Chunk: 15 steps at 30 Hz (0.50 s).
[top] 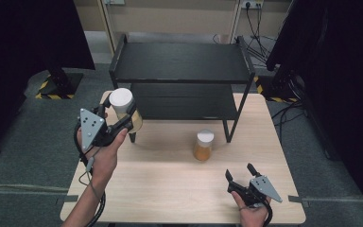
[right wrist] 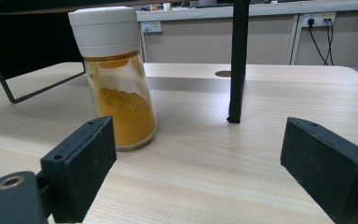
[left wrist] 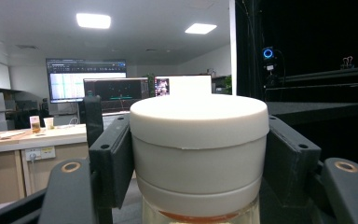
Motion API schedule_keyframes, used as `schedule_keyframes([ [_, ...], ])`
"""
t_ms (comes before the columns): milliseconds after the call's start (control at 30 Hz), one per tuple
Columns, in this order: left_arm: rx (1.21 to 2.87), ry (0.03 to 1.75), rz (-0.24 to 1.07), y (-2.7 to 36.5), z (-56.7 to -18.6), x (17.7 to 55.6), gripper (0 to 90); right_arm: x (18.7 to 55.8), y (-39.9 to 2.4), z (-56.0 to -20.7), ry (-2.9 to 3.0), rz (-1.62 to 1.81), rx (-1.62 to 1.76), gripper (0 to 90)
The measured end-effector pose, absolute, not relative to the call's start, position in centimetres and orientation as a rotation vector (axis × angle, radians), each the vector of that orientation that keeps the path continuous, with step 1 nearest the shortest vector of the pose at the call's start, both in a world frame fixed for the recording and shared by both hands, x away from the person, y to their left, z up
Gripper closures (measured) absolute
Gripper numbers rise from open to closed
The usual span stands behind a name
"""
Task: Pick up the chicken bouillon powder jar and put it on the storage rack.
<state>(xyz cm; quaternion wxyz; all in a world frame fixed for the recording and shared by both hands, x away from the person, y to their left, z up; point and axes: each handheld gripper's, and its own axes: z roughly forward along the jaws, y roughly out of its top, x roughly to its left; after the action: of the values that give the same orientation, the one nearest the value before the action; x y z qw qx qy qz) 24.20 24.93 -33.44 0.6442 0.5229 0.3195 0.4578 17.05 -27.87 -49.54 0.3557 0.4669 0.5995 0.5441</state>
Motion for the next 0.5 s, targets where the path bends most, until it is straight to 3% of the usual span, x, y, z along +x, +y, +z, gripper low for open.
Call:
schedule_keyframes([
  [500, 1.164, 0.720, 1.059, 24.3, -31.2, 24.7, 33.9, 17.1, -27.9, -49.5, 1.550, 1.406, 1.207, 10.6],
])
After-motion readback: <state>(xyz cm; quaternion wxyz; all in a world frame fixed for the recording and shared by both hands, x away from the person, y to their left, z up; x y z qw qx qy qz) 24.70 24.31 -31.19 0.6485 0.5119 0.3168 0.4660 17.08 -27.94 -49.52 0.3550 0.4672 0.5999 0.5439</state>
